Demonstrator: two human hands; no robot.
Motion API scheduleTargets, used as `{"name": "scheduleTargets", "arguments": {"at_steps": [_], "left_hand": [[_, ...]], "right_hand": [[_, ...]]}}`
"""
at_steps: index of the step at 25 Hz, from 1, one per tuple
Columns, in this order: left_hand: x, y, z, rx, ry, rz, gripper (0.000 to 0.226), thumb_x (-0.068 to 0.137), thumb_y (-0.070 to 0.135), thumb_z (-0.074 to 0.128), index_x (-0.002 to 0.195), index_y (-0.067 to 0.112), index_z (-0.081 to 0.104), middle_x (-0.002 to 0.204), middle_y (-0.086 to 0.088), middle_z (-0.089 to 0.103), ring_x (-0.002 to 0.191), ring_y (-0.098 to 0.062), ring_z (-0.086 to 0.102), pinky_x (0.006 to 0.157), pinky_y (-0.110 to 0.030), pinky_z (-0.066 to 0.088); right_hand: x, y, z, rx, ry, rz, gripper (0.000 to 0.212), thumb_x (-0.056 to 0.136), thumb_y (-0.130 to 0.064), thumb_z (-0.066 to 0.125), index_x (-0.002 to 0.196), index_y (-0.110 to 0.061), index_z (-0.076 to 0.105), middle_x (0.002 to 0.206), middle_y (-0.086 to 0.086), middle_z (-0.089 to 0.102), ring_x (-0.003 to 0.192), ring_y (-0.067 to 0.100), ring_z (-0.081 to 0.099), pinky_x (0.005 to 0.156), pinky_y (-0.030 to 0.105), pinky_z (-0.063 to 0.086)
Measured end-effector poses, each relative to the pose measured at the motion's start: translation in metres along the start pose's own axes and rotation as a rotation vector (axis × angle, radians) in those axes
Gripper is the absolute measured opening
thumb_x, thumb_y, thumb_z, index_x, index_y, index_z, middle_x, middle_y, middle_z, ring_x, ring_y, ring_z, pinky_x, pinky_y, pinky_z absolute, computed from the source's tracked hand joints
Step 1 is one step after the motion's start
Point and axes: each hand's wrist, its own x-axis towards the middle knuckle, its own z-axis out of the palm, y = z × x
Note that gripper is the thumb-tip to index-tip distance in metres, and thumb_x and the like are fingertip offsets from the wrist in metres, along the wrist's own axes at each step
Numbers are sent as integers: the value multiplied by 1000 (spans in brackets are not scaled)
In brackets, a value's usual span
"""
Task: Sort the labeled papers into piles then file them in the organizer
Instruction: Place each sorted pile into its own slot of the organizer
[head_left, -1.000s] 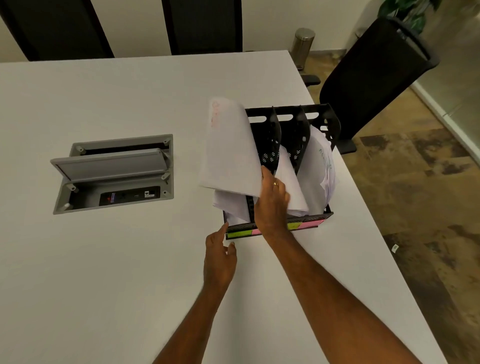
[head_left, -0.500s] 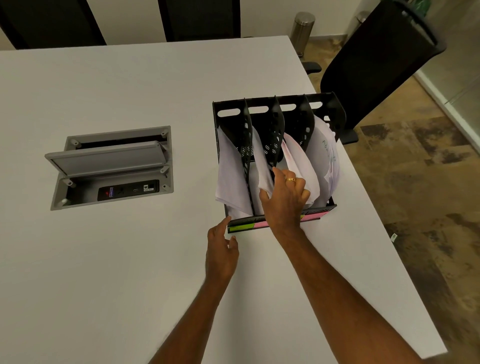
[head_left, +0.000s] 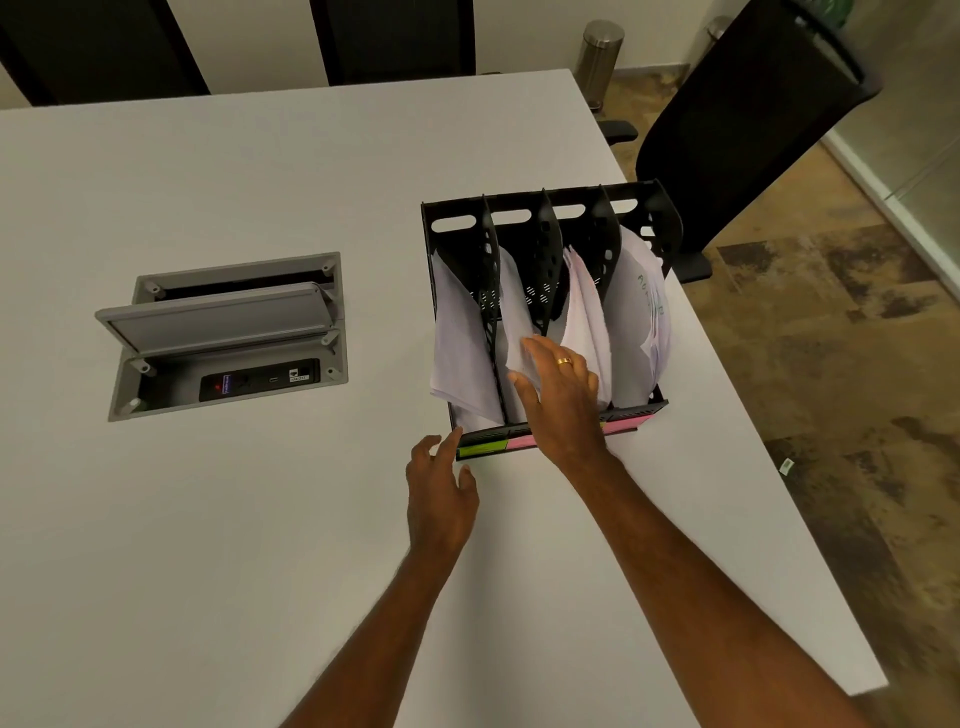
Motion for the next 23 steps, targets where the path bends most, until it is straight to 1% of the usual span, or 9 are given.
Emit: {"name": "scheduleTargets", "arguments": {"at_steps": [2,5,7,8,11,13,16,20,23], "left_hand": [[-1,4,-5,100,12,41,51,96,14,63,145,21,51,154,-8,39,139,-27,39,102,-42,51],[-2,13,-15,260,83,160,47,90,15,68,137,15,57,145,-12,50,131,-32,47,99,-46,50],[-3,17,-18,345,114,262,45,87,14,70,130,12,60,134,-13,58,119,-34,56,91,-45,51],[-3,20,-20,377,102,285,44,87,15,69,130,12,60,133,-13,60,117,-34,58,90,-45,51],[-6,25,-20,449,42,299,47,92,24,65,137,13,56,142,-11,57,126,-31,55,101,-44,46],[-9,26,-18,514,16,314,53,93,29,64,143,14,51,150,-11,51,133,-30,51,107,-45,42],[-16,26,-13,617,-33,309,61,96,37,58,151,16,40,159,-9,40,141,-27,42,114,-48,35],[-25,23,-8,730,-53,285,63,98,43,50,154,18,33,161,-7,36,144,-26,36,118,-52,24],[-36,20,-13,772,-7,258,66,99,47,46,156,17,31,163,-9,32,149,-29,30,119,-56,21]], "right_hand": [[-9,3,-5,104,53,-100,39,102,-32,51,137,-14,55,147,6,50,133,26,44,107,44,41],[-30,11,-14,127,223,-187,28,101,-19,55,128,-12,58,139,9,55,128,24,49,105,31,40],[-47,18,-17,73,287,-178,27,100,-20,55,127,-13,57,135,9,56,125,24,49,104,35,44],[-54,22,-19,35,290,-146,29,99,-22,56,127,-14,57,135,8,56,125,24,48,103,38,46],[-73,36,-22,-85,164,10,42,97,-30,59,135,-13,53,142,8,53,129,28,46,102,47,48],[-82,47,-23,-153,4,66,54,97,-37,56,145,-13,45,152,9,44,139,30,38,109,48,41],[-92,65,-27,-274,-181,54,68,99,-47,48,155,-15,27,162,7,26,149,28,21,116,45,28],[-95,81,-33,-369,-307,46,73,100,-54,38,158,-17,16,165,6,15,152,29,11,120,46,20],[-98,87,-45,-432,-314,33,74,99,-56,37,158,-17,14,165,7,12,152,30,7,121,47,17]]}}
